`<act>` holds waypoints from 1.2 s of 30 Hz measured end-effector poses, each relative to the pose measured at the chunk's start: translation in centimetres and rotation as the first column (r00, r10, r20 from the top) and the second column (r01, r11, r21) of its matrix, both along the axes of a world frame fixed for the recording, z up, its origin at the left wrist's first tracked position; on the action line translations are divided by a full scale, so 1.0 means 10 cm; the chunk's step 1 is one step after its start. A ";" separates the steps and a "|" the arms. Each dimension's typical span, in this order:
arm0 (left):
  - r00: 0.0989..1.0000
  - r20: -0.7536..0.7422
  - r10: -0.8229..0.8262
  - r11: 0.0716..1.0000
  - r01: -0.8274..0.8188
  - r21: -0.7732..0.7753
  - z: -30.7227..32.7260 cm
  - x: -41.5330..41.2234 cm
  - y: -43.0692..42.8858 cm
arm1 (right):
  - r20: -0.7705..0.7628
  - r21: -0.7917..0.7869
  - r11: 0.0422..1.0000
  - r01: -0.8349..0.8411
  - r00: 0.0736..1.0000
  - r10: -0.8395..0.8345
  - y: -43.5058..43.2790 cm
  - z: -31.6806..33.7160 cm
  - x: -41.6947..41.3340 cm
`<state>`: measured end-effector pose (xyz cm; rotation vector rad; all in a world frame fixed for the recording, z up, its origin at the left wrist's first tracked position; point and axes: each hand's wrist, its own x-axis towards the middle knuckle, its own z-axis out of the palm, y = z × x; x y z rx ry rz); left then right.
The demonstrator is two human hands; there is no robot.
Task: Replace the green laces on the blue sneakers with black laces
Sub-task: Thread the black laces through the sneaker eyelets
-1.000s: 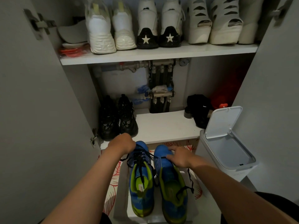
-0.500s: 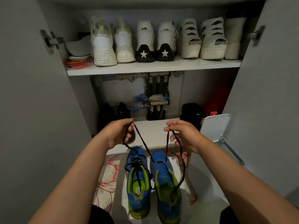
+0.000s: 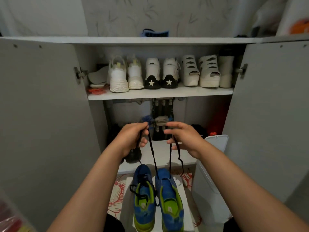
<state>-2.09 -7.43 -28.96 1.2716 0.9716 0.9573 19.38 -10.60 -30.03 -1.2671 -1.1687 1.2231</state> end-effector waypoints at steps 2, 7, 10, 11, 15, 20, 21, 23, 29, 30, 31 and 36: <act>0.999 0.035 -0.012 1.000 0.012 -0.012 0.09 0.03 -0.06 | -0.015 -0.043 0.998 -0.037 0.999 0.036 -0.06 0.15 0.01; 0.996 -0.083 0.018 1.000 -0.018 0.000 0.48 0.08 -0.05 | -0.066 -0.007 0.997 -0.074 0.995 0.074 -0.06 0.59 0.01; 0.982 -0.189 0.018 1.000 -0.020 -0.008 0.82 0.11 0.00 | -0.097 0.012 0.995 -0.104 0.990 0.105 -0.03 0.90 -0.02; 0.974 -0.228 0.021 1.000 -0.023 -0.004 0.92 0.12 0.02 | -0.106 0.017 0.994 -0.109 0.988 0.110 -0.02 1.00 -0.03; 0.960 -0.276 0.053 0.998 -0.040 0.052 1.30 0.17 0.10 | -0.149 0.050 0.992 -0.114 0.982 0.120 0.05 1.35 -0.06; 0.959 -0.271 0.088 0.992 -0.059 0.112 1.57 0.25 0.18 | -0.045 0.074 0.991 -0.109 0.993 0.113 0.21 1.57 -0.04; 0.955 -0.283 0.086 0.992 -0.054 0.118 1.59 0.26 0.18 | -0.025 0.079 0.991 -0.109 0.994 0.111 0.24 1.59 -0.04; 0.966 -0.244 0.080 0.993 -0.056 0.103 1.60 0.28 0.19 | 0.040 0.102 0.990 -0.093 0.995 0.089 0.28 1.60 -0.03; 0.999 0.044 0.029 0.993 -0.034 0.114 1.61 0.33 0.27 | 0.337 0.305 0.951 0.047 0.929 -0.154 0.37 1.66 -0.10; 0.995 0.100 0.012 0.995 -0.022 0.101 1.59 0.35 0.28 | 0.324 0.327 0.944 0.046 0.933 -0.158 0.38 1.66 -0.12; 0.988 0.153 0.007 0.997 -0.018 0.076 1.57 0.36 0.29 | 0.287 0.322 0.946 0.043 0.947 -0.141 0.38 1.65 -0.13; 0.992 0.101 0.077 0.996 -0.080 0.027 1.31 0.35 0.30 | 0.169 0.169 0.985 -0.043 0.985 0.014 0.33 1.43 -0.07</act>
